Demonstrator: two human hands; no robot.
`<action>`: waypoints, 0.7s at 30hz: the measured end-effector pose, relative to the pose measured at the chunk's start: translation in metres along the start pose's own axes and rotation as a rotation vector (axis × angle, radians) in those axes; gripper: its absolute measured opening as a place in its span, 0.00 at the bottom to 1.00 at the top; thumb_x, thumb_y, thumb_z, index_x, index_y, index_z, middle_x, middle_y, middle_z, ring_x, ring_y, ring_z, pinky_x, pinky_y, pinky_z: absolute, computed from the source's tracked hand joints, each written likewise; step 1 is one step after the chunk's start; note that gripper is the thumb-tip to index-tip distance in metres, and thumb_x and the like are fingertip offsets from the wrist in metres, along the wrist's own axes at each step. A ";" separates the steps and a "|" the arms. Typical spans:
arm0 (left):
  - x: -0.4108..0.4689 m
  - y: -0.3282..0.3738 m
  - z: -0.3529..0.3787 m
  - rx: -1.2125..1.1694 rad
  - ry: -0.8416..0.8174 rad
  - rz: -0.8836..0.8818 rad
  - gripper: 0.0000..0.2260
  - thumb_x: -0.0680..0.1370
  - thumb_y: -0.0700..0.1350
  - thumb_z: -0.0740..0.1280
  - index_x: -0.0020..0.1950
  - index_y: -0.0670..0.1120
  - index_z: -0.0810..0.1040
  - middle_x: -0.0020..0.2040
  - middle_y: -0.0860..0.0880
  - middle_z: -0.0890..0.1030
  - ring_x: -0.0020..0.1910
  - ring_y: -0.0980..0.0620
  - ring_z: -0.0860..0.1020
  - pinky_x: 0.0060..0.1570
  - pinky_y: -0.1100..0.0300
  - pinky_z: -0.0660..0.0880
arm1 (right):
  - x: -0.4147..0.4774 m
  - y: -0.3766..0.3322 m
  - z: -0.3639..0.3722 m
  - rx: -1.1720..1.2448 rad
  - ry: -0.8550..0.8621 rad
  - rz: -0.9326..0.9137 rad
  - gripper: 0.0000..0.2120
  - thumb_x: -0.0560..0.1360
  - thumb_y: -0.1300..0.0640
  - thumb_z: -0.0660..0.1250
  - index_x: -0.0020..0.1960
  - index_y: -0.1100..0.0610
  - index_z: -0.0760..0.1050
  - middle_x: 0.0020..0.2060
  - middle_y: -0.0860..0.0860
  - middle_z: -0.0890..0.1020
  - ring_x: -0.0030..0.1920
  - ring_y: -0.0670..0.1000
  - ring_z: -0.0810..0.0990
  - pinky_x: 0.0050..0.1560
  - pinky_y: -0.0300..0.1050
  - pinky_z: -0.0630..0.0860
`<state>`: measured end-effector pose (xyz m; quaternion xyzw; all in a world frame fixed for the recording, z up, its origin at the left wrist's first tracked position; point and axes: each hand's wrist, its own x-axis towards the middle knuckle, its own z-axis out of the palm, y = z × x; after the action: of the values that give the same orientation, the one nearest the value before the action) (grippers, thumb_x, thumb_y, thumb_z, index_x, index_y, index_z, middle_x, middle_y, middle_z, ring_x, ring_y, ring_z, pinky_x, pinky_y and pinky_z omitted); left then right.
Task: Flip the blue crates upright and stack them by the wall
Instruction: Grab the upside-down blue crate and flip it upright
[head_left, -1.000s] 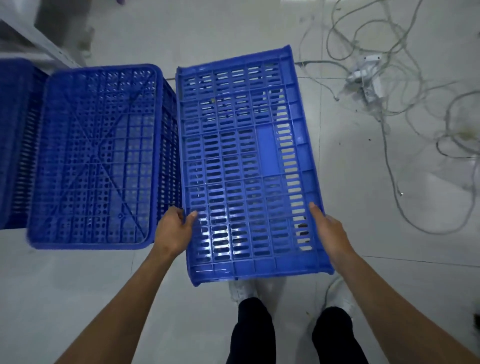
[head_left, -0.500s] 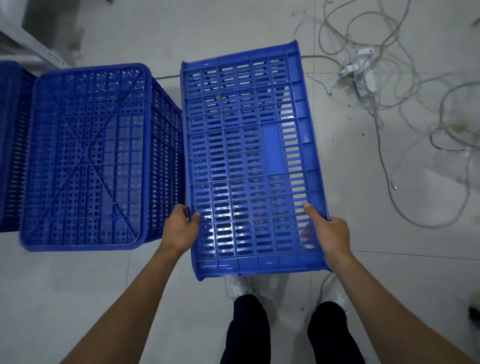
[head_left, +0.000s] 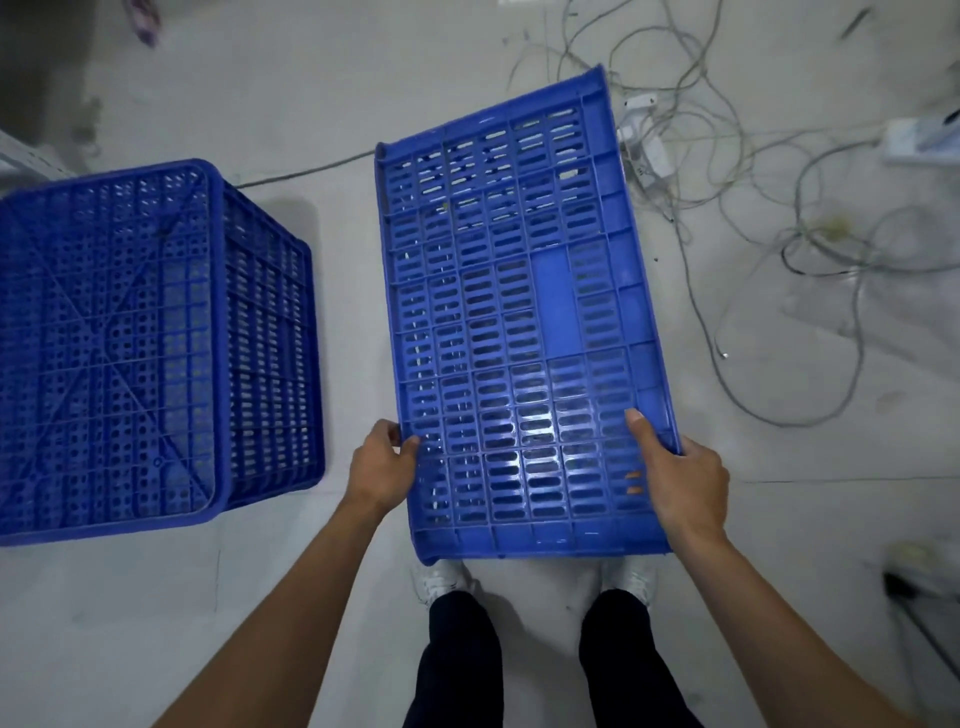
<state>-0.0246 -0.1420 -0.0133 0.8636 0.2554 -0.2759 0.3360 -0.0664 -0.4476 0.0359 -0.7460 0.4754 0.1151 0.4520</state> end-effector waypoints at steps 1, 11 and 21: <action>-0.002 0.004 0.007 -0.005 -0.001 0.003 0.09 0.81 0.50 0.63 0.55 0.45 0.73 0.51 0.48 0.79 0.47 0.47 0.78 0.44 0.56 0.74 | 0.003 0.002 -0.007 -0.020 0.021 0.000 0.32 0.63 0.25 0.68 0.28 0.55 0.69 0.26 0.52 0.83 0.28 0.52 0.85 0.41 0.57 0.83; -0.004 0.057 0.039 0.130 -0.045 -0.017 0.14 0.82 0.48 0.60 0.63 0.42 0.72 0.57 0.44 0.80 0.46 0.48 0.76 0.46 0.55 0.73 | 0.005 0.006 -0.039 -0.041 0.112 0.002 0.37 0.66 0.25 0.65 0.34 0.62 0.73 0.29 0.54 0.81 0.33 0.56 0.81 0.37 0.50 0.79; -0.044 0.101 0.009 0.080 0.202 0.465 0.12 0.79 0.46 0.64 0.63 0.48 0.74 0.58 0.52 0.78 0.54 0.55 0.76 0.55 0.57 0.76 | -0.031 0.000 0.003 -0.204 0.002 -0.265 0.31 0.74 0.30 0.59 0.50 0.58 0.76 0.39 0.55 0.85 0.35 0.53 0.86 0.40 0.57 0.82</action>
<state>0.0049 -0.2248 0.0544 0.9348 0.0711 -0.1134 0.3289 -0.0819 -0.4267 0.0532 -0.8443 0.3589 0.1016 0.3846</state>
